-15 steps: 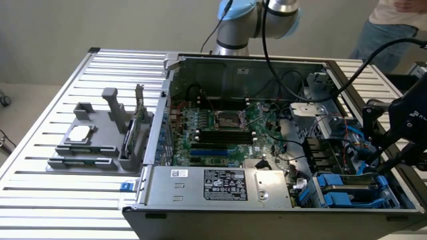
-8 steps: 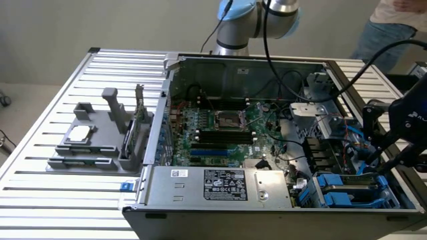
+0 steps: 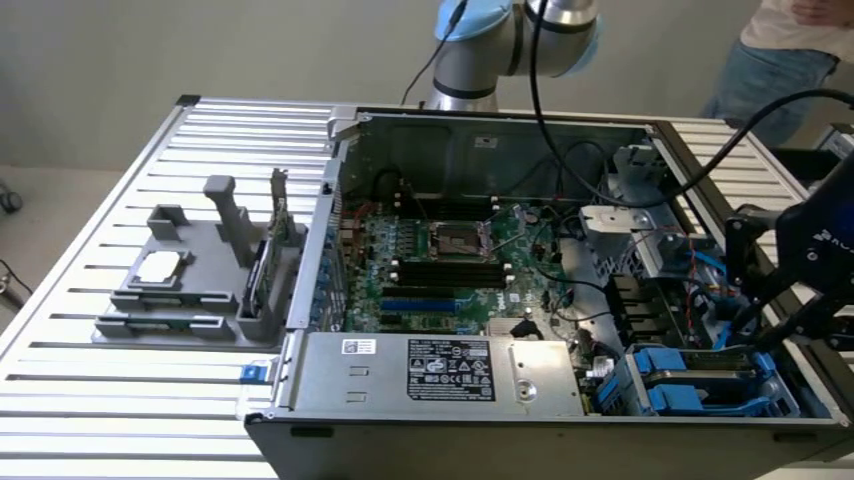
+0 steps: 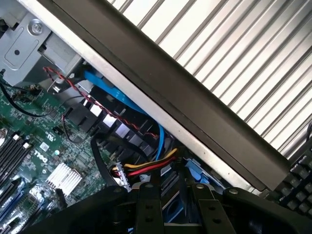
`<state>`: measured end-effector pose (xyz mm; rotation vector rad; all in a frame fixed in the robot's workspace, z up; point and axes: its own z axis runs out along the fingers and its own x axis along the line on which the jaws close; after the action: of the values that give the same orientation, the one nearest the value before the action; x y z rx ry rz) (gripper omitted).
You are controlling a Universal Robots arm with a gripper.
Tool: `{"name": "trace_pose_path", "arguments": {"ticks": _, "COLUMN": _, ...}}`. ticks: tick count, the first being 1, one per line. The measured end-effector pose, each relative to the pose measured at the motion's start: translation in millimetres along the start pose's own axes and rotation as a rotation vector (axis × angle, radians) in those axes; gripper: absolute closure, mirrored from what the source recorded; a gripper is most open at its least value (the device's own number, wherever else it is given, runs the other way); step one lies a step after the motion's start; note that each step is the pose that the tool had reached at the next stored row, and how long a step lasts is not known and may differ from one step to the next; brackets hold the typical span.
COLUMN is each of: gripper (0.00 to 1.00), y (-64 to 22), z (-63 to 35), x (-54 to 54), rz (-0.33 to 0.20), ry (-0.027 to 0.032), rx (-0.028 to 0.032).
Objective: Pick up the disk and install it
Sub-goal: 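Insert the first disk wire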
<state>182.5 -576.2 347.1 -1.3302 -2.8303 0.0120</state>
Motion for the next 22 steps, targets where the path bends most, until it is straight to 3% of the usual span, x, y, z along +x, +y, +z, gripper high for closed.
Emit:
{"name": "trace_pose_path", "arguments": {"ticks": 6, "gripper": 0.71, "y": 3.0, "z": 3.2, "x": -3.5, "rz": 0.002, "ry": 0.0103, "rx": 0.0120}}
{"name": "trace_pose_path", "arguments": {"ticks": 9, "gripper": 0.71, "y": 2.9, "z": 3.2, "x": -4.6, "rz": 0.004, "ry": 0.0129, "rx": 0.0146}}
{"name": "trace_pose_path", "arguments": {"ticks": 14, "gripper": 0.71, "y": 2.4, "z": 3.3, "x": -5.3, "rz": 0.016, "ry": 0.0209, "rx": 0.0123}}
{"name": "trace_pose_path", "arguments": {"ticks": 18, "gripper": 0.71, "y": 2.4, "z": 4.1, "x": -5.4, "rz": 0.039, "ry": 0.0304, "rx": 0.0046}}
{"name": "trace_pose_path", "arguments": {"ticks": 22, "gripper": 0.71, "y": 2.6, "z": 4.4, "x": -6.8, "rz": 0.053, "ry": 0.0321, "rx": 0.0031}}
